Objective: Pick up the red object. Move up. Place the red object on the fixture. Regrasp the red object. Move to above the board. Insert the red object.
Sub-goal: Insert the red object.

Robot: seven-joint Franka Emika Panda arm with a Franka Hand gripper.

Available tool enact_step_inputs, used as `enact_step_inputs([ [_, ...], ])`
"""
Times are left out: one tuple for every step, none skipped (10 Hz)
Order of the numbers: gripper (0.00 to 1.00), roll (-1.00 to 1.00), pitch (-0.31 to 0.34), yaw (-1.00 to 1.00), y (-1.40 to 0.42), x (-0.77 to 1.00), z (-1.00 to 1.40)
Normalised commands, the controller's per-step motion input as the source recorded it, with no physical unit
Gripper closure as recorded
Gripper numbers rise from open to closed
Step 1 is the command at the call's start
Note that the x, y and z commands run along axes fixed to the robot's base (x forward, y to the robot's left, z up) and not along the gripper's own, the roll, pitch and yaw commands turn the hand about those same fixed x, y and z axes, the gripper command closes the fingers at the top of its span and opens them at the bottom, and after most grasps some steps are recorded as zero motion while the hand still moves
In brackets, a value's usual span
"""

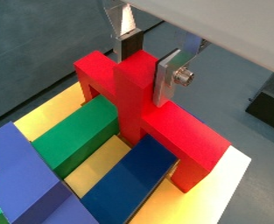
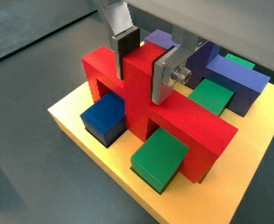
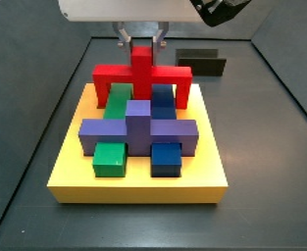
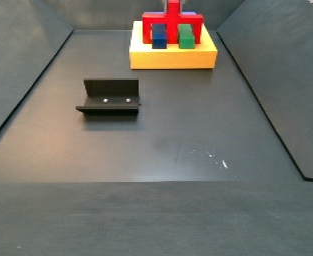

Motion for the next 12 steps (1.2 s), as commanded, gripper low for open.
enact_step_inputs([
  [1.00,0.05,0.000,0.00,0.00,0.00,-0.20],
  [1.00,0.00,-0.034,-0.04,0.07,-0.37,-0.14],
  [1.00,0.00,-0.097,0.00,0.08,-0.58,-0.06],
  [1.00,0.00,-0.110,0.00,0.05,-0.49,-0.03],
  [1.00,0.00,-0.056,0.00,0.00,-0.07,-0.13],
  [1.00,0.02,-0.023,0.00,-0.04,0.00,-0.22],
  [1.00,0.03,-0.003,0.00,-0.06,0.00,-0.25],
  [1.00,0.00,0.000,-0.03,-0.01,0.02,-0.31],
  [1.00,-0.01,-0.004,-0.03,-0.05,0.00,-0.33],
  [1.00,-0.03,-0.043,-0.11,-0.03,0.01,-0.41],
  [1.00,0.00,-0.011,-0.20,0.00,0.17,-0.42],
  [1.00,0.00,0.000,-0.19,0.00,0.17,-0.34],
])
